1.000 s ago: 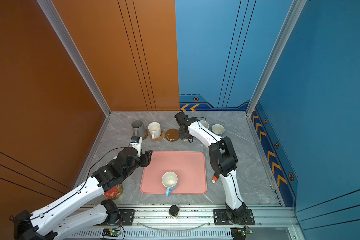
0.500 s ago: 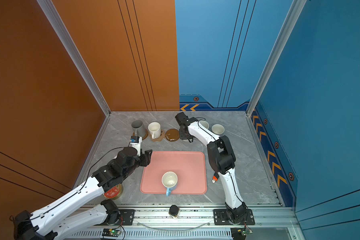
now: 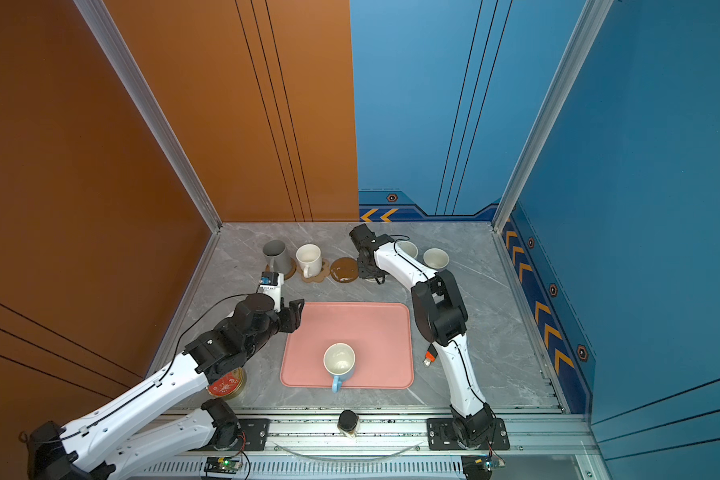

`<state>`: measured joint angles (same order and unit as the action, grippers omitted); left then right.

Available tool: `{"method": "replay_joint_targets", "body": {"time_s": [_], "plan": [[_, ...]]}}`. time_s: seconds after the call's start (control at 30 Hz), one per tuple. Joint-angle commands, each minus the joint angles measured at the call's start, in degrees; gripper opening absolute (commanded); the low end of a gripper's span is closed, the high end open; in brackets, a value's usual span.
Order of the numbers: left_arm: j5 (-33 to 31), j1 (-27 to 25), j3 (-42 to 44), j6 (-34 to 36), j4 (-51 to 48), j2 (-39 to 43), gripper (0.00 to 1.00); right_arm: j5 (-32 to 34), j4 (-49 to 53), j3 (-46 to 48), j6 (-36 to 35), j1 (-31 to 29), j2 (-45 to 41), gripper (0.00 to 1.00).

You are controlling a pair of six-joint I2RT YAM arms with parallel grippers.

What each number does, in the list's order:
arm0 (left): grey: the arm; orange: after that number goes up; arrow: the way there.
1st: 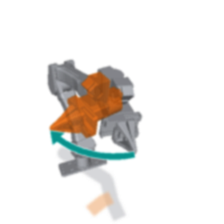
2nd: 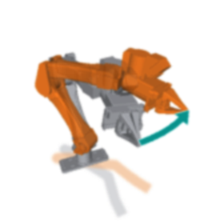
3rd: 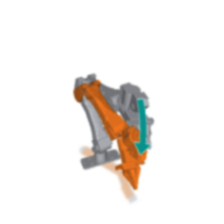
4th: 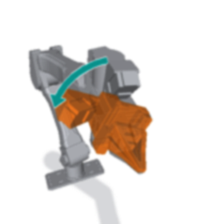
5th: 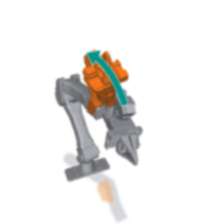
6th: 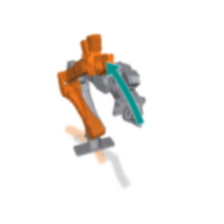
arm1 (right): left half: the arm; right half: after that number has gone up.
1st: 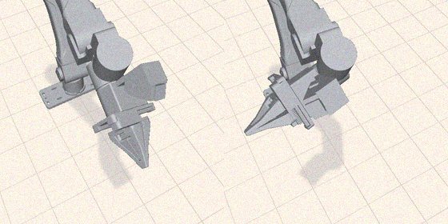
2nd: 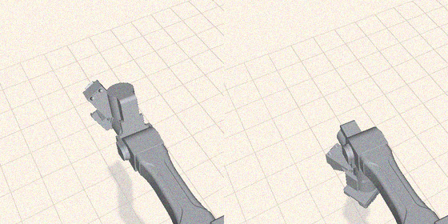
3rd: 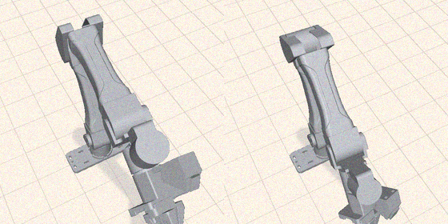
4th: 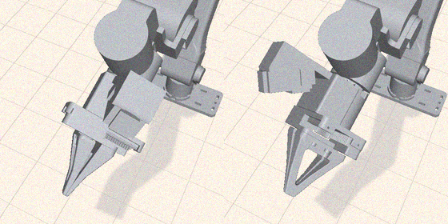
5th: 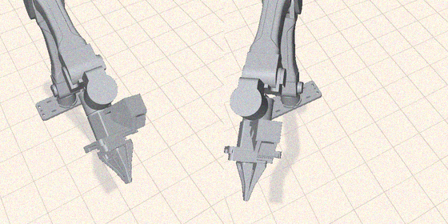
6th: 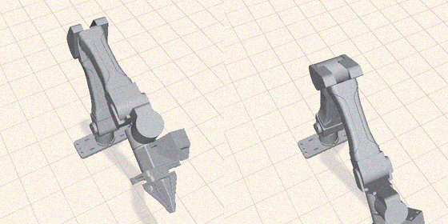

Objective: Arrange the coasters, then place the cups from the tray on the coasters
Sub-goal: 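Lower the red-lined mug onto the beaded white coaster with the right gripper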

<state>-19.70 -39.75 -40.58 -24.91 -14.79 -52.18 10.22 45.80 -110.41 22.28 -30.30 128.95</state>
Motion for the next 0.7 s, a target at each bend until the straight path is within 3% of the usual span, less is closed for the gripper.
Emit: {"method": "replay_joint_targets", "body": {"time_s": [0.0, 0.67], "plan": [[0.94, 0.55, 0.50, -0.05, 0.28, -0.19, 0.63, 0.33, -1.95, -2.03, -0.40, 0.42, -0.53, 0.00], [1.23, 0.77, 0.48, -0.01, 0.04, -0.30, 0.63, 0.59, -1.94, -0.96, -0.22, 0.60, -0.06, 0.00]]}}
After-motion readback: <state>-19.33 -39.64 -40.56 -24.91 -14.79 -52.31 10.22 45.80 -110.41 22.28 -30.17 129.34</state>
